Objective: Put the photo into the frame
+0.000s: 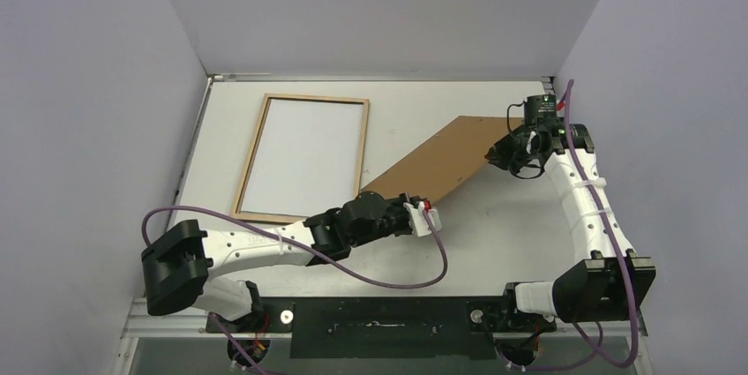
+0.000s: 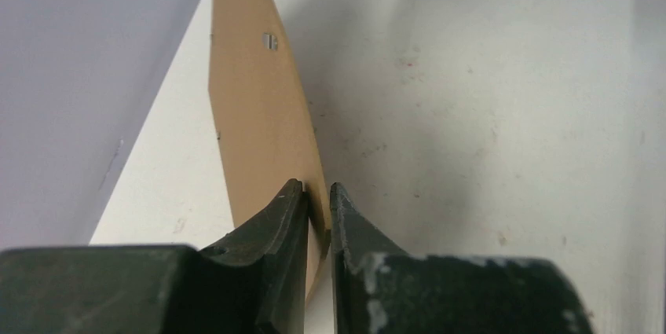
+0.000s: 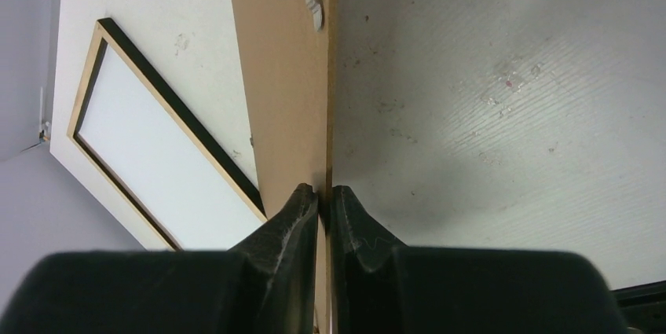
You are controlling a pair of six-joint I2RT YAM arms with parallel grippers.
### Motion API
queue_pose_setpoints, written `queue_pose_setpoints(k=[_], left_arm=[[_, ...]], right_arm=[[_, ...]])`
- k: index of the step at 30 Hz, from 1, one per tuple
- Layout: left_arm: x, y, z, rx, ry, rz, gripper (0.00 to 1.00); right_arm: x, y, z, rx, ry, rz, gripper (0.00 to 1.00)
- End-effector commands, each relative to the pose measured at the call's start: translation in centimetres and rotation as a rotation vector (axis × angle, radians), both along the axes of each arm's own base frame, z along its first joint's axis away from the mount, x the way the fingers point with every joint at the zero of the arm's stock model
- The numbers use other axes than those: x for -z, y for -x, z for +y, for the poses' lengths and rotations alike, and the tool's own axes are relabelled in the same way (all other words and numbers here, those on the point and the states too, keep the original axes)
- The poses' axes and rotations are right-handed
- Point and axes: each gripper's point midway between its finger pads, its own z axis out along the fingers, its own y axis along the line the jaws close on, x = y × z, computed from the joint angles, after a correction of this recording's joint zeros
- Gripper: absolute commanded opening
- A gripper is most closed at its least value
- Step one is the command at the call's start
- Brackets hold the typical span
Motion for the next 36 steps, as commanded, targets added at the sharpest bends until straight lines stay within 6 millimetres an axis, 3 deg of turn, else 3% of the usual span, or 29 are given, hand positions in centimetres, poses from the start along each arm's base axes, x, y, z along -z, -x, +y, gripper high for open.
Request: queue_pose_setpoints(k=[1,5,11,13,27,33,36], left_arm=[[-4.3,-2.2,-0.7,-0.112,0.107,-0.06,0.0],[-4.5,-2.2,-1.0,-0.112,0.112,-0.061,0.0],[-4.4,-2.5,-1.4,-0.135,0.09,-0.028,0.0],[-4.3,-2.9,-1.5,-0.159,0.081,-0.017,0.0],[-4.5,-2.9,-1.6,-0.179,0.09,0.026,0.0],[-4.5,-2.3,-2.0,-0.165,0.104,0.052,0.0],[-4.5,-2.0,-2.3,-0.159,0.111,0.06,0.0]], right_arm=[[1.0,1.0,0.5,-0.012,-0.023,0.053,0.0],[1.7,1.2,0.4,-0.007,-0.026,0.06,0.0],[2.3,1.6,0.1,0.005,-0.013,0.073,0.35],[2.5,1.9,0.1,0.004,-0.01,0.079,0.4],[3.7,2.3,0.5,0.062,-0.062,0.068,0.38],[3.8,1.4,0.6,0.117,-0.1,0.023,0.32],[3.3,1.0,0.3,0.143,-0.092,-0.006,0.25]])
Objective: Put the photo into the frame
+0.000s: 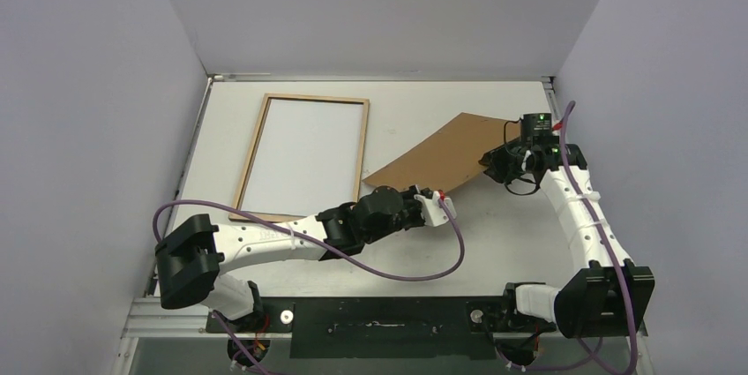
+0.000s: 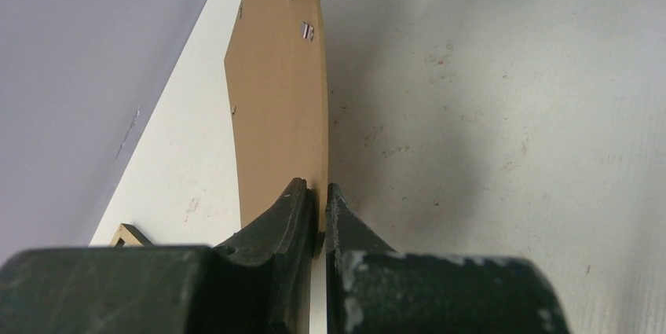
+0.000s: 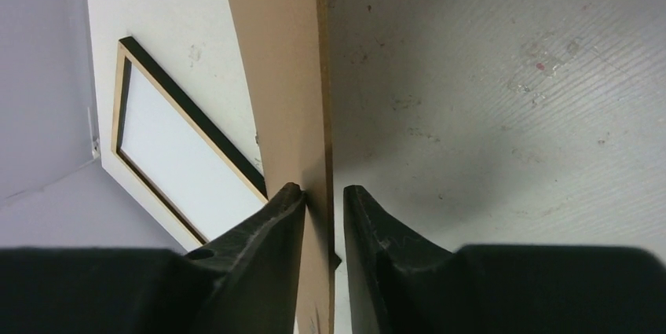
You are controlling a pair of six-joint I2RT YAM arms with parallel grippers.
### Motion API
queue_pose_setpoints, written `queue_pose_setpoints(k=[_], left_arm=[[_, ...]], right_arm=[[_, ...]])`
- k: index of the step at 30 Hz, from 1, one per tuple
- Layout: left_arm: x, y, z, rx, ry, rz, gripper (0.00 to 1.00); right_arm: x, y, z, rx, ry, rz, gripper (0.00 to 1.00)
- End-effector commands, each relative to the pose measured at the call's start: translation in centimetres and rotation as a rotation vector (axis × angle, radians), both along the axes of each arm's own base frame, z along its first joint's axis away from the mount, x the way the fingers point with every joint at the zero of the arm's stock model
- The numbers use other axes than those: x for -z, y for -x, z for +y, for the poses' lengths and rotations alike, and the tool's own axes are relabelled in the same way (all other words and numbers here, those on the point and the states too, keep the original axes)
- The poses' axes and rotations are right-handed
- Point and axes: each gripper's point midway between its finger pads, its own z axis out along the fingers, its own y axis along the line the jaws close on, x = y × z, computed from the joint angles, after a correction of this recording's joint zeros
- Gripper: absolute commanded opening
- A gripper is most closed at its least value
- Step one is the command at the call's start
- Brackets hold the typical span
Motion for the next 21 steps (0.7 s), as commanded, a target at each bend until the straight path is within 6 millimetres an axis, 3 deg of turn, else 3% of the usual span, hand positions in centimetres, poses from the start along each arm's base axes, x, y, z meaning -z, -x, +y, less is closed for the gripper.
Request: queue_pose_setpoints(k=[1,3,5,9,12,21], left_arm=[[-3.5,0.2,-1.5,-0.016,0.156,0.068,0.0],[-3.6,0.3,-1.5,-0.015,0.159,0.071,0.03],[-3.9,0.4,-1.5,-0.016,0.17,0.073,0.13],[-4.4,0.2,-1.5,-0.03,0.181,0.082,0.37],[-5.2,-0.3,-1.3,-0.071,0.19,0.094,0.49],[-9.1,-0.5,0.0,-0.156,0.273,0.186,0.67]], right_arm=[[0.0,0.6,-0.2,0.039,0.001,-0.001,0.21],[-0.4,0.3,-0.4,0.05,0.009,-0.02,0.1],[-1.1,0.0,-0.7,0.057,0.024,-0.041,0.0],[-2.6,-0.7,-1.3,0.052,0.067,-0.088,0.0],[-4.1,-1.4,-1.8,0.037,0.108,-0.13,0.0],[-8.9,-3.8,-2.9,-0.007,0.213,-0.258,0.0]])
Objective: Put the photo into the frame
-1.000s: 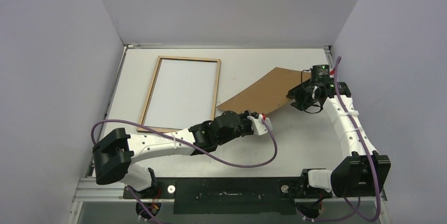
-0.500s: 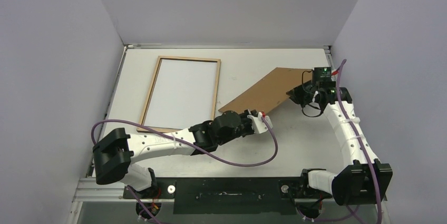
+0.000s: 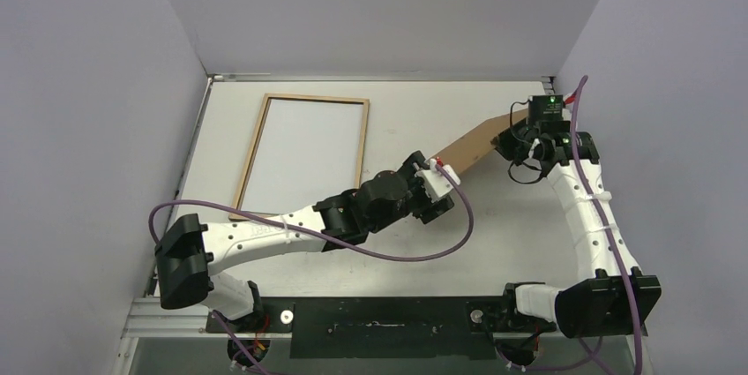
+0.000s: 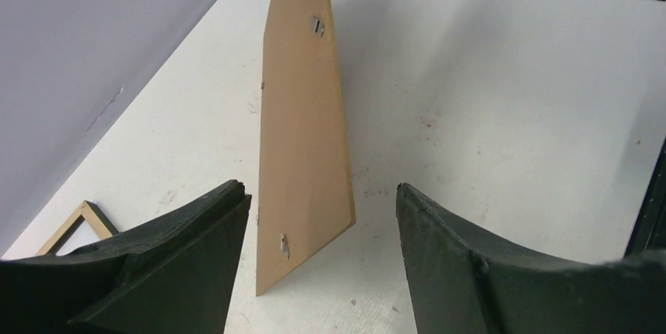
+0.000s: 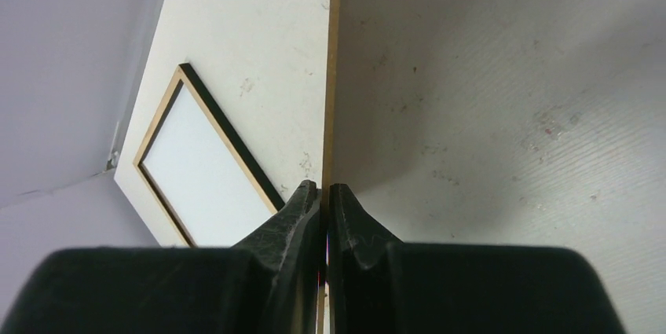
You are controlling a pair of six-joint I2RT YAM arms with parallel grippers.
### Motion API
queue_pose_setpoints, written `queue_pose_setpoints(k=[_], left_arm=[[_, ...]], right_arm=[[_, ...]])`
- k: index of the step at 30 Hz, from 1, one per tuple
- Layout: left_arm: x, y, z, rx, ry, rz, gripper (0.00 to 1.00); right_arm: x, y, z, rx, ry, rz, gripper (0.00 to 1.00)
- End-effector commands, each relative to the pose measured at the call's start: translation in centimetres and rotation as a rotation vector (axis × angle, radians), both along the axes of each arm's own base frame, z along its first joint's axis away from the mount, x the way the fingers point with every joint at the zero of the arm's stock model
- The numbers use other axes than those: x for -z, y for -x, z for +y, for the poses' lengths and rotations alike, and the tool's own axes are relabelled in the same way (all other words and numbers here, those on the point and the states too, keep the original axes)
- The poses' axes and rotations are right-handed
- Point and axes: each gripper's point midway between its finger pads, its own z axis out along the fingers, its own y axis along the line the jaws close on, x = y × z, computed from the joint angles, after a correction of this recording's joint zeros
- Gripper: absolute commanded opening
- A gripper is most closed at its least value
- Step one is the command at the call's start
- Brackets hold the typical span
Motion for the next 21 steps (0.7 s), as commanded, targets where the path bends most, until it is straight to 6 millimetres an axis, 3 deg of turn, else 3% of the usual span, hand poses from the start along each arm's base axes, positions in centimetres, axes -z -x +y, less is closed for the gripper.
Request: queue_pose_setpoints(k=[1,3,10,15,19,21], left_arm=[[-4.7,0.0,1.3,-0.065,0.111,0.047,0.67],[-5.2,0.0,1.9,-0.077,0.136,0.048,0.68],[-5.9,-1.2,5.1,-0.151,0.213,0.103,0.96],[-5.2,-4.1,8.7,-0.21,0.259,0.329,0.97],[-4.9,-6.6,12.5,-0.315,0.277,0.322,0.97],[-4.4,-8.8,15.4,-0.408,0.272,0.35,0.97]], right_arm=[[-3.3,-1.5,-1.5,-0.009,0.11,-0.091,0.0],[-4.1,-2.1,-2.2,-0.008,0.159,-0.109,0.0],[-6.7,-3.9,-3.8,0.003,0.263,-0.175,0.0],[-8.4,-5.1,-3.5,-0.03,0.278,-0.237,0.0],[-9.4,-5.5,-2.8,-0.078,0.274,-0.279,0.0],[-10.2,-5.7,-2.3,-0.103,0.265,-0.322,0.0]])
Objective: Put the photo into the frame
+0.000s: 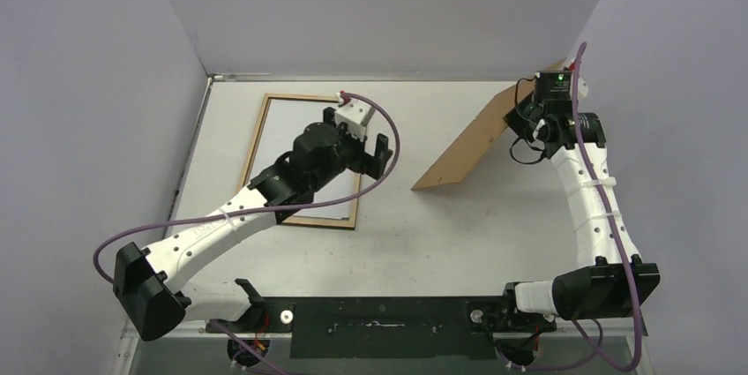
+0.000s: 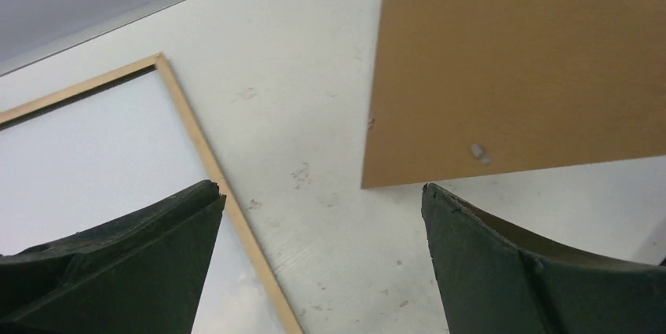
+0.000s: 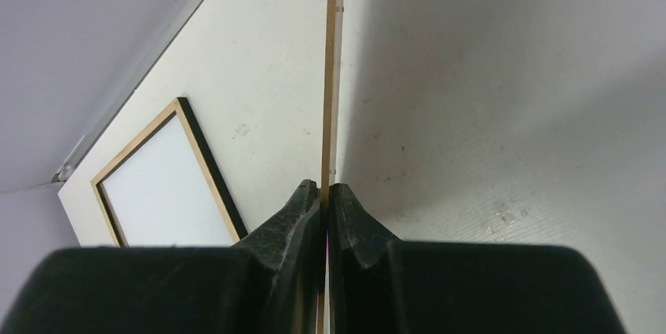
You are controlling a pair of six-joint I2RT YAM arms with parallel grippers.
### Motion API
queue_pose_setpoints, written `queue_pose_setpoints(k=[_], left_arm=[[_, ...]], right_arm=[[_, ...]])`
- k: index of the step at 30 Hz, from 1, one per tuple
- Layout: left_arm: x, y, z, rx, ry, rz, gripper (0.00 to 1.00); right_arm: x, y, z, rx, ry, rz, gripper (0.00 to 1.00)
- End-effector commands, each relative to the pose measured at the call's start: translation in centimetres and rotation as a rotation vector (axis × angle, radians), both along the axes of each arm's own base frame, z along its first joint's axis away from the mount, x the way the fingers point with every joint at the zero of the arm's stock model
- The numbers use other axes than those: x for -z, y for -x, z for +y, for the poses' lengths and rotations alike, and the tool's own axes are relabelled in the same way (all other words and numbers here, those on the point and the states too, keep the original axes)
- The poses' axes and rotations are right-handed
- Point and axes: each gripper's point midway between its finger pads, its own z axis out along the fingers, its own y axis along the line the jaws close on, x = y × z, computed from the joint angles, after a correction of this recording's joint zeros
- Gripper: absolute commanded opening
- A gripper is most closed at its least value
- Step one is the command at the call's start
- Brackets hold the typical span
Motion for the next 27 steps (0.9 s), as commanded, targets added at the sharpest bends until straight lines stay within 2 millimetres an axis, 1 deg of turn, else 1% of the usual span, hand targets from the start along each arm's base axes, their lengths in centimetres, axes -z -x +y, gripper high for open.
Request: queue_pose_setpoints(k=[1,6,8,10,12,14,15,16,18,20,22,24,25,27], left_arm=[[-1.1,-2.1,4.7,-0.103,0.059,0.077,0.97],[1.6,-6.3,11.4,-0.3,-0.001,0.204,0.97],[3.0,-7.8,14.2,-0.383,-0.024,0.273,0.97],[5.0,-9.4,17.7,-0.493,-0.03,0.344,0.97],[6.8,-10.7,21.2,-0.603,-0.008,0.43,0.97],[8.0,-11.7,24.2,-0.684,0.021,0.498,0.97],[8.6,-12.1,25.6,-0.711,0.037,0.522,0.97],[9.2,-12.7,27.4,-0.75,0.059,0.544,0.97],[10.3,-13.7,30.0,-0.783,0.116,0.584,0.97],[11.7,-14.5,32.0,-0.806,0.154,0.631,0.96],[13.2,-15.1,33.3,-0.807,0.166,0.675,0.96],[14.7,-15.6,34.3,-0.801,0.162,0.716,0.95],[15.5,-16.0,34.4,-0.768,0.167,0.736,0.93],[16.9,-16.4,34.9,-0.754,0.157,0.768,0.91]], right_arm=[[-6.1,-2.5,0.9,-0.077,-0.007,-0.237,0.0],[-7.9,-3.3,3.1,-0.184,-0.063,-0.304,0.0],[-8.9,-3.7,4.3,-0.242,-0.083,-0.344,0.0],[-10.2,-4.3,5.7,-0.303,-0.101,-0.424,0.0],[-11.7,-5.0,6.6,-0.34,-0.106,-0.511,0.0],[-12.7,-5.4,7.2,-0.373,-0.103,-0.544,0.0],[-13.2,-5.5,7.5,-0.391,-0.096,-0.562,0.0],[-13.8,-5.6,7.7,-0.406,-0.091,-0.582,0.0],[-14.6,-5.9,8.1,-0.43,-0.096,-0.615,0.0],[-14.8,-6.2,8.6,-0.453,-0.107,-0.621,0.0],[-15.0,-6.3,9.3,-0.485,-0.13,-0.625,0.0],[-14.9,-6.4,9.8,-0.505,-0.148,-0.626,0.0],[-14.8,-6.4,9.9,-0.507,-0.153,-0.627,0.0],[-14.7,-6.3,10.0,-0.508,-0.158,-0.633,0.0]])
